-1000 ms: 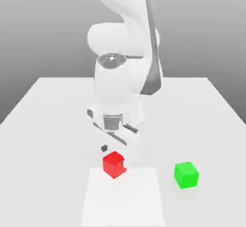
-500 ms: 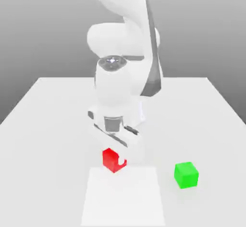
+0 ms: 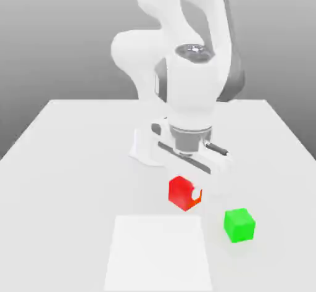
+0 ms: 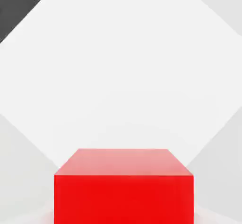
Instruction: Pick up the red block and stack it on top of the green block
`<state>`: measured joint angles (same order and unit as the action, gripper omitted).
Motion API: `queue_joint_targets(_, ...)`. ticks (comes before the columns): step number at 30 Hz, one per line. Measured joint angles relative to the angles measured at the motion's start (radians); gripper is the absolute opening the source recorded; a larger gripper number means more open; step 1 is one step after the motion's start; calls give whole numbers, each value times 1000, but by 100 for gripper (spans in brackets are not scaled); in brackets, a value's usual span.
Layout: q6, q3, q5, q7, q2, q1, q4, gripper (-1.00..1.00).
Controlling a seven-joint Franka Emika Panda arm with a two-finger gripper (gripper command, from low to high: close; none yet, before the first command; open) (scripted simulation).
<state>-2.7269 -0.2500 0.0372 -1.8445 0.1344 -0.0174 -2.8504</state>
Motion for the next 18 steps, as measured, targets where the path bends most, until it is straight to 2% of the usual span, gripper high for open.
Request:
queue_joint_targets(8,52,-120,38,-182,-33,-98,82,-100)
queue_joint_targets(11,-20,-123,-34,-248,-119,-96,93,-100)
queue_joint_targets(14,-112,-86,-147,-331,-225,-109,98,-100)
queue_joint_targets(15,-135,-70,-176,-353,-251,-119,99,100)
queue_joint_targets(18,-135,-70,-176,-353,-251,-119,99,100)
